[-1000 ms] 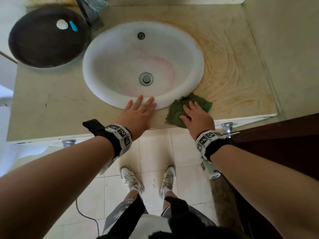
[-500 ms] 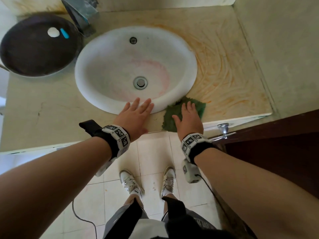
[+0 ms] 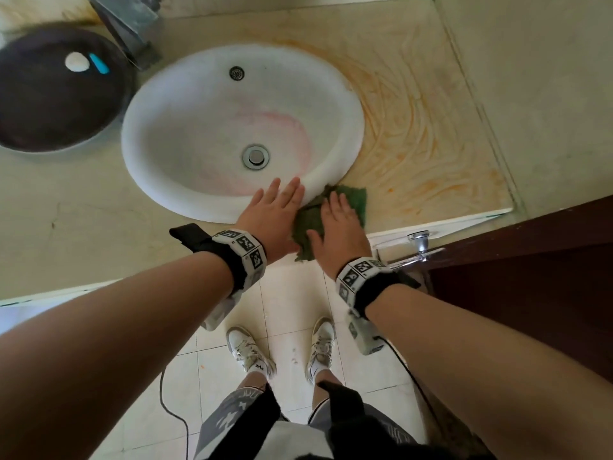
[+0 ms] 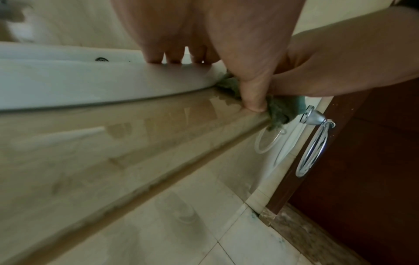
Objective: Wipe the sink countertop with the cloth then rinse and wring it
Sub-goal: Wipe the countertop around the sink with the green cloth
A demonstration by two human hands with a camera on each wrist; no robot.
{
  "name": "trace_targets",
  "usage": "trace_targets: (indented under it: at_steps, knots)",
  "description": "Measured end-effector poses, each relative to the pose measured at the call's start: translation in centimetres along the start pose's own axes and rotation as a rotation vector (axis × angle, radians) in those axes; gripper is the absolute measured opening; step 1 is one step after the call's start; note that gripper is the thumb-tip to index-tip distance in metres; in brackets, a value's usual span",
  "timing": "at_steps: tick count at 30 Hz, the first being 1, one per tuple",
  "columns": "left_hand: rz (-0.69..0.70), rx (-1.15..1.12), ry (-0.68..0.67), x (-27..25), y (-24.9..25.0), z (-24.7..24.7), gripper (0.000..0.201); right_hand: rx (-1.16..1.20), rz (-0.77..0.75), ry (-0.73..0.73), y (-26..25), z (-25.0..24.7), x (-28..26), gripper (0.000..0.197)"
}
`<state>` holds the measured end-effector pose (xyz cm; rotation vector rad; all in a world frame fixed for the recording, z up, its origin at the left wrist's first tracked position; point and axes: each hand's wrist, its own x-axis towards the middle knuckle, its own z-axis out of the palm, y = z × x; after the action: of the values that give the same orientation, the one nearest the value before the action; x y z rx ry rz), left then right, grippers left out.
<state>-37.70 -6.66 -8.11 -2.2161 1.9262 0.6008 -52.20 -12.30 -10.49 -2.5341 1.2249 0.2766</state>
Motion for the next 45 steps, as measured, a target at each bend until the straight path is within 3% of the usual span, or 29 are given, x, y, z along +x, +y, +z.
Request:
trace_targets:
  at_steps: [3,7,10,15,18,20,24,27,33,36,41,43,45]
  knots:
    - [0.027,0.006,-0.005,0.5,0.1,-0.1,0.112,0.003,-0.035,-0.006,3.0,-0.5,0.3,0.069]
    - [0.033,-0.018,0.001,1.1,1.0,-0.3,0.116,-0.025,0.128,0.006,8.2,-1.7,0.9,0.071]
    - [0.017,-0.032,0.002,1.4,1.9,-0.4,0.116,0.001,0.195,0.008,8.5,-2.0,1.1,0.071]
    - [-0.007,-0.015,-0.009,2.0,3.3,-0.3,0.113,-0.036,-0.03,-0.03,3.4,-1.1,0.1,0.07]
    - [0.052,0.05,-0.035,2.7,4.7,-0.4,0.108,-0.027,-0.059,-0.045,5.4,-1.5,-0.1,0.069]
    - [0.087,0.083,-0.057,3.0,5.4,-0.4,0.105,-0.033,-0.009,-0.031,9.0,-2.0,0.0,0.068]
    - [0.104,0.077,-0.104,3.7,6.6,-0.2,0.097,-0.02,0.238,0.0,17.3,-3.9,0.2,0.068]
    - [0.103,0.083,-0.111,4.2,7.7,-0.3,0.091,0.023,0.354,0.032,18.8,-4.4,0.3,0.068]
    - [0.065,0.099,-0.145,4.8,8.3,0.1,0.09,-0.034,0.043,-0.003,10.4,-2.3,0.6,0.069]
    - [0.052,0.061,-0.131,5.1,8.3,0.4,0.091,-0.036,-0.003,-0.028,11.7,-2.4,0.5,0.069]
    - [0.061,0.017,-0.1,5.3,7.8,0.7,0.09,0.012,0.406,0.041,20.6,-4.8,0.3,0.068]
    - [0.075,0.005,-0.104,5.2,7.9,0.7,0.087,0.027,0.468,0.034,21.3,-5.1,0.2,0.068]
    - [0.082,0.022,-0.082,5.2,8.1,0.8,0.085,0.003,0.428,0.04,19.3,-4.6,0.5,0.068]
